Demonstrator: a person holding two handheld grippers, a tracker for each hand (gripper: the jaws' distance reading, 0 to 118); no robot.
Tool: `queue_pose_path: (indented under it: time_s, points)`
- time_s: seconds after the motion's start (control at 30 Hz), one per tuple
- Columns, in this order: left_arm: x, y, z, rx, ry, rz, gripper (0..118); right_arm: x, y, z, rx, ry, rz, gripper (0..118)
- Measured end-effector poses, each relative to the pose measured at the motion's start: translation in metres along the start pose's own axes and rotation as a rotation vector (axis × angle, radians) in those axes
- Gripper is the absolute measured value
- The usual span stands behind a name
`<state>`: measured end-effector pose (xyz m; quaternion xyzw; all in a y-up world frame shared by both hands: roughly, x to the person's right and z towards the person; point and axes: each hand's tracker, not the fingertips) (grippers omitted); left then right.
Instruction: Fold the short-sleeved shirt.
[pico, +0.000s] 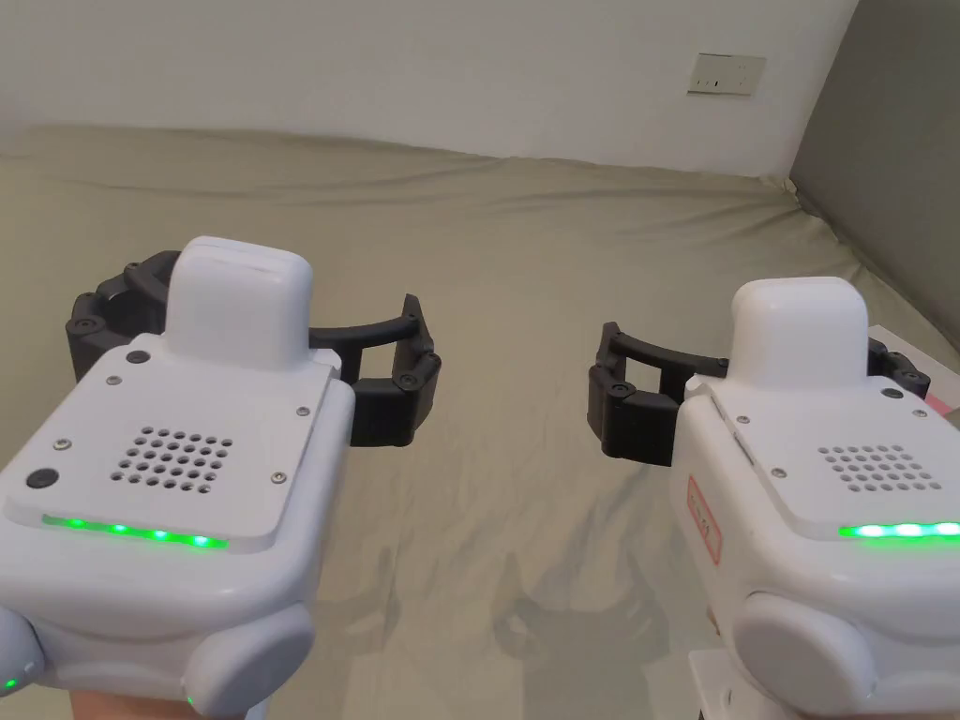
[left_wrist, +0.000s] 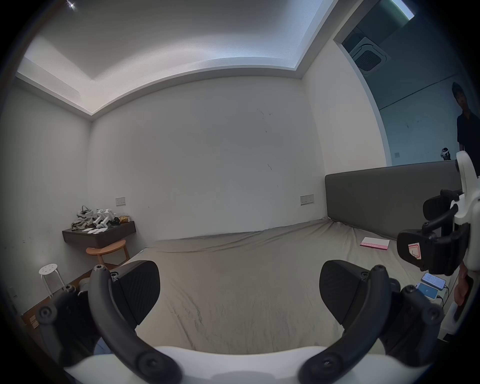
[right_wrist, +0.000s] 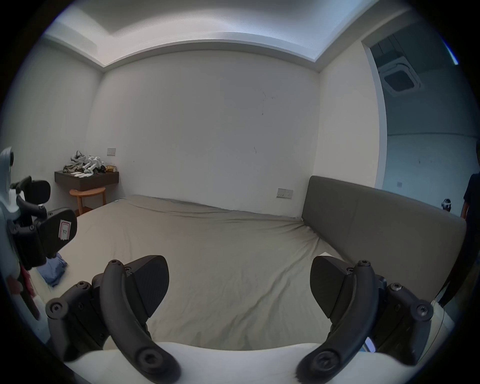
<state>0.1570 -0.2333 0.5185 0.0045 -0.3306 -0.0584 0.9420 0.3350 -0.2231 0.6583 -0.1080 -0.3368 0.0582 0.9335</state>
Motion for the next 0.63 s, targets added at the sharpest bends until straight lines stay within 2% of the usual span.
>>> queue_pose_path:
  time_s: [0.13,0.3,0.63]
  points:
    - [0.0011,0.0,-0.0009,0.001,0.0,-0.004,118,-0.0018,-0.0005,0.0005,0.025,0.001,0.027,112]
    - [0.0016,0.0009,-0.002,0.007,0.003,-0.004,118,0.0007,0.0034,-0.0003,0.037,0.033,0.0,112]
    - [0.0028,0.0013,-0.0037,0.009,0.001,-0.003,118,-0.0006,0.0026,-0.0015,0.039,0.035,0.001,112]
